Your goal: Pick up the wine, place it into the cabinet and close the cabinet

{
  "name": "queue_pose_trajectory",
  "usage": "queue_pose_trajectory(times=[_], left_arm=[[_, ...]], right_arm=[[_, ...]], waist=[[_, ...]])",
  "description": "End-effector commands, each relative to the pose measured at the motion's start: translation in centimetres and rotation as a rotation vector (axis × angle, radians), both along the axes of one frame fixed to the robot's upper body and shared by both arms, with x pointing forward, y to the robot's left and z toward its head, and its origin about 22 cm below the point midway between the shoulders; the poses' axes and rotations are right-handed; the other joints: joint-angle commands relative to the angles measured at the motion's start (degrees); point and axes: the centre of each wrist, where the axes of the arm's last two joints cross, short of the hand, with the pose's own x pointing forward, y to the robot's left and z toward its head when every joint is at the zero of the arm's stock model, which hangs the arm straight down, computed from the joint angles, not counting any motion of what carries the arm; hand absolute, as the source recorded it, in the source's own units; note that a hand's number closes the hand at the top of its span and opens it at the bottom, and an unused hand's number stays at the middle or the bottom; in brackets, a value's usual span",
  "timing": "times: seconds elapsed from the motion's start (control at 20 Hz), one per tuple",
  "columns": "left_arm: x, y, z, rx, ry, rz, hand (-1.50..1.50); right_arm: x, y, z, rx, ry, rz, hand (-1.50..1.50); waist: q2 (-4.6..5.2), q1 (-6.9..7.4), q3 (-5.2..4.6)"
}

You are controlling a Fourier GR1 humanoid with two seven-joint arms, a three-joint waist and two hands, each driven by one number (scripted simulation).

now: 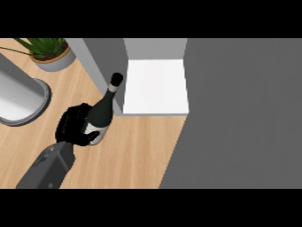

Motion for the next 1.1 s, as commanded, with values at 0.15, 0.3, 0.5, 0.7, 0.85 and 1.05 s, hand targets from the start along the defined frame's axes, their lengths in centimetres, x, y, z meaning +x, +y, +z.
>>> queue_pose_trajectory(times=[0.15,0.3,0.5,0.7,0.85,1.05], left_arm=[[0.1,-3.5,1.5,-0.019,-0.068,-0.125,1.5],[-0.8,-5.1,2.0,-0.028,-0.042,-0.118,1.5],[-0.4,-9.3,4.7,-0.035,-0.035,-0.127,1.5],[-0.7,-11.7,4.8,-0.027,0.005,-0.103,1.5],[-1.1,-11.3,4.5,-0.045,0.019,-0.095,1.5],[-1.6,-13.0,3.3,-0.045,0.059,-0.055,1.5]], right_arm=[[-1.6,-1.4,0.0,0.048,-0.01,0.011,-1.5],[-2.7,-1.3,-0.2,0.035,-0.006,0.035,-1.5],[-0.8,-0.9,-0.5,0.041,-0.013,0.023,-1.5],[-1.2,0.8,0.7,0.036,-0.002,0.037,-1.5],[-1.8,-0.3,0.6,0.021,-0.015,0.021,-1.5],[-0.1,-1.2,-0.3,0.029,-0.005,0.041,-1.5]], waist=[[-0.4,0.75,0.13],[-0.47,0.82,0.13],[-0.38,0.82,0.11],[-0.18,0.19,0.02],[-0.11,0.18,0.03],[0.0,-0.13,0.03]])
